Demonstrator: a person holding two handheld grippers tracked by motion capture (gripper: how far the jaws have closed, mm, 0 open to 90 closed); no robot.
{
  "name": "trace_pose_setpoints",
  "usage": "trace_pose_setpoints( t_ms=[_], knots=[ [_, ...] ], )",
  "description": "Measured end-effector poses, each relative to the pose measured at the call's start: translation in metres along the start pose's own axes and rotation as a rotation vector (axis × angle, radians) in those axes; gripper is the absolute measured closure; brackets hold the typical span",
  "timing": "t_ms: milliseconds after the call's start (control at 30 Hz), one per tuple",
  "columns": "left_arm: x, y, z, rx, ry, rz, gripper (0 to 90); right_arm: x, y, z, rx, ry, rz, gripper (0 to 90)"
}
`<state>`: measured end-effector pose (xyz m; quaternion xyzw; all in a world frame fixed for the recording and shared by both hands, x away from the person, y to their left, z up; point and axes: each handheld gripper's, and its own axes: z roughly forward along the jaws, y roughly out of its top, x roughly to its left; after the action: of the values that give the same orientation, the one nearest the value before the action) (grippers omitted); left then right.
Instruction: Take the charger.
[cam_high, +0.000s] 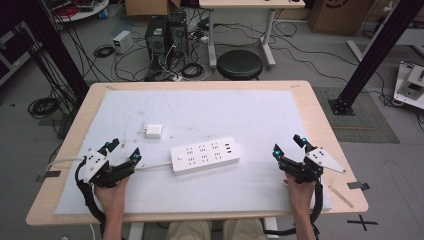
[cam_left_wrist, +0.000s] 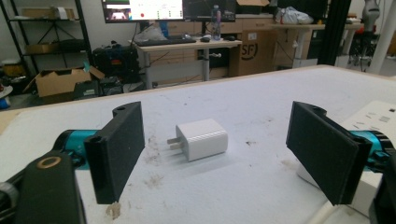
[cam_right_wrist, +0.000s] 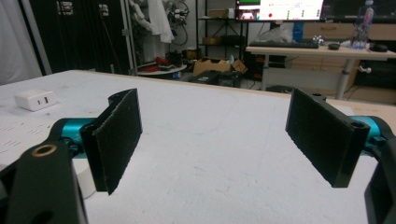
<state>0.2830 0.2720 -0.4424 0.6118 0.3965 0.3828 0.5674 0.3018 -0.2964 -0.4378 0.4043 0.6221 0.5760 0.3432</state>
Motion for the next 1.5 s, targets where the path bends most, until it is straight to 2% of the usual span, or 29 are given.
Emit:
trace_pose_setpoints(
  t_ms=[33,133,233,333,400,433,567,667,767,867,933,1067,1167,1333,1500],
  knots=[
    [-0.001,0.000,0.001,0.006,-0.015,0.010,20.4,-0.002,-0.001,0.001,0.010,0.003,0.026,19.0],
    [-0.001,0.000,0.001,0.017,-0.024,0.014,20.4,-0.005,-0.002,0.003,0.044,0.028,0.053,19.0],
    [-0.001,0.000,0.002,0.016,-0.026,0.009,20.4,-0.003,-0.002,0.003,0.045,0.046,0.036,19.0],
    [-0.001,0.000,0.002,0.020,-0.031,0.005,20.4,-0.001,-0.002,0.001,0.028,0.045,0.017,19.1],
    [0.000,0.000,0.003,0.025,-0.038,0.001,20.4,-0.001,-0.002,0.001,0.027,0.044,0.016,19.1],
    [0.000,0.000,0.003,0.028,-0.040,-0.002,20.4,-0.002,-0.002,0.001,0.035,0.047,0.035,19.1],
    [-0.001,0.000,0.006,0.041,-0.072,0.005,20.4,-0.003,-0.002,0.001,0.035,0.052,0.034,19.1],
    [-0.003,0.000,0.008,0.058,-0.098,-0.017,20.4,-0.002,-0.002,0.001,0.033,0.045,0.026,19.1],
    [-0.002,0.001,0.008,0.081,-0.102,-0.028,20.4,-0.001,-0.002,0.001,0.037,0.041,0.024,19.1],
    [0.000,0.007,0.006,0.094,-0.123,-0.013,20.4,-0.001,-0.002,0.001,0.039,0.038,0.025,19.1],
    [0.000,0.011,0.006,0.096,-0.142,-0.018,20.4,-0.001,-0.002,0.002,0.040,0.039,0.022,19.1],
    [0.002,0.020,0.009,0.153,-0.178,0.019,20.4,0.000,-0.002,0.001,0.038,0.036,0.019,19.1],
    [0.002,0.026,0.012,0.163,-0.209,0.034,21.8,-0.001,-0.002,0.001,0.036,0.038,0.019,19.0],
    [0.005,0.038,0.020,0.179,-0.250,0.052,22.0,0.000,-0.002,0.001,0.036,0.041,0.009,19.1],
    [0.010,0.047,0.032,0.225,-0.303,0.076,22.1,0.000,-0.002,0.002,0.036,0.041,0.010,19.1]
  ],
)
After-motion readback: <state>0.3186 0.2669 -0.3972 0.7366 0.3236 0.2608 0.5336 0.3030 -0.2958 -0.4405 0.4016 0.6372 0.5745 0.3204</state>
